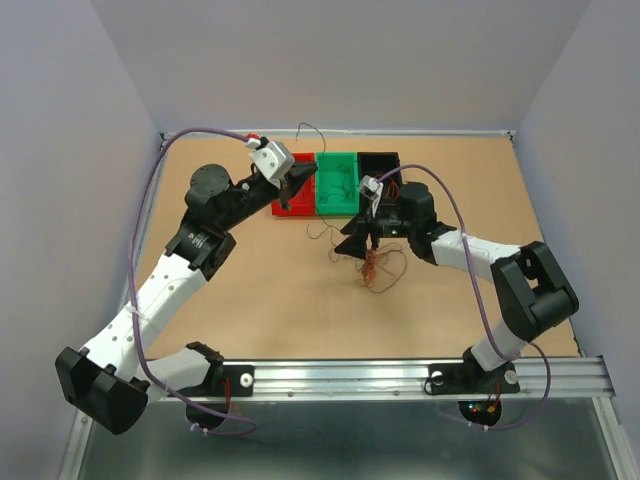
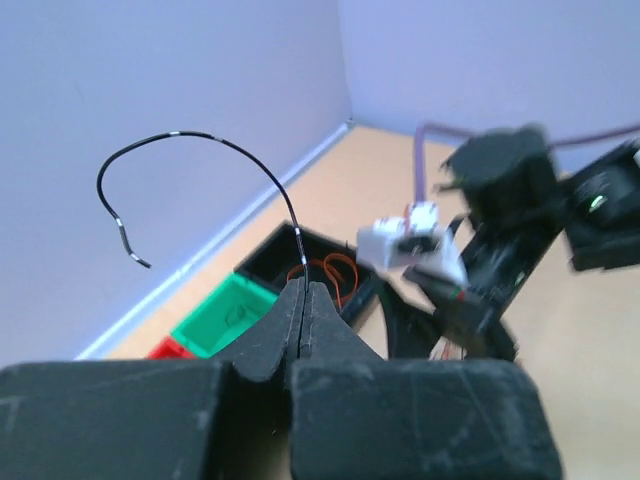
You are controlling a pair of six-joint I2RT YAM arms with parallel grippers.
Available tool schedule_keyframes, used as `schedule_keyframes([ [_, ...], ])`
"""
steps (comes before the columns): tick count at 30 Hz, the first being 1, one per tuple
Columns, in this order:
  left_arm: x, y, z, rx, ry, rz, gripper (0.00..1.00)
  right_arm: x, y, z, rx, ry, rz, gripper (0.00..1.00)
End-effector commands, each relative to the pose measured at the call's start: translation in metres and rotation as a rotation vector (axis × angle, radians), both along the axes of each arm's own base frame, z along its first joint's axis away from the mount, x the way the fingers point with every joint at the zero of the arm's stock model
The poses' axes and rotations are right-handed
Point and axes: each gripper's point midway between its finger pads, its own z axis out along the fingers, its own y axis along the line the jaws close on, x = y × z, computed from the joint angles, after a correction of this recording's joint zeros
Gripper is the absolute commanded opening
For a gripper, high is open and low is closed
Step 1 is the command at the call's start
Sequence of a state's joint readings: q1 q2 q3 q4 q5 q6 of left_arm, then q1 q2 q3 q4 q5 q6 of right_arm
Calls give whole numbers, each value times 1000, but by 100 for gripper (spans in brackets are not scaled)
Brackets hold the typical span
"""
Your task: Untangle the cables
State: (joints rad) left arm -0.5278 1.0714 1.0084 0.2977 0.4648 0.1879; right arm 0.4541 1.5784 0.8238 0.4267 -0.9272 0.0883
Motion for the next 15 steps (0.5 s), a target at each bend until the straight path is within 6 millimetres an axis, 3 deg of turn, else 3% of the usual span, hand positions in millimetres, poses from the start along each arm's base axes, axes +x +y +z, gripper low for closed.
schedule_keyframes([
  [1, -11, -5, 80, -100, -78, -58, 0, 24, 13, 11, -4, -73, -2, 77],
  [2, -14, -4, 104, -119, -103, -63, 0, 19, 14, 2, -4, -49, 34, 75],
  [6, -8, -8, 135, -141, -94, -67, 0, 16, 10, -27, -46, -4, -24, 68],
  [7, -10, -8, 153, -157, -100, -75, 0, 14, 7, -35, -62, 15, -41, 62],
  [9, -15, -6, 170, -176, -104, -79, 0, 13, 2, -45, -94, 27, -70, 55],
  [10, -20, -1, 192, -207, -133, -71, 0, 10, 0, -44, -101, 24, -70, 46],
  [12, -27, 4, 210, -245, -132, -69, 0, 1, -7, -48, -114, 22, -72, 42],
  [13, -36, 9, 227, -269, -158, -72, 0, -3, -9, -47, -113, 19, -74, 47],
  [15, -47, 14, 243, -301, -170, -80, 0, -10, -12, -33, -91, -13, -79, 67],
])
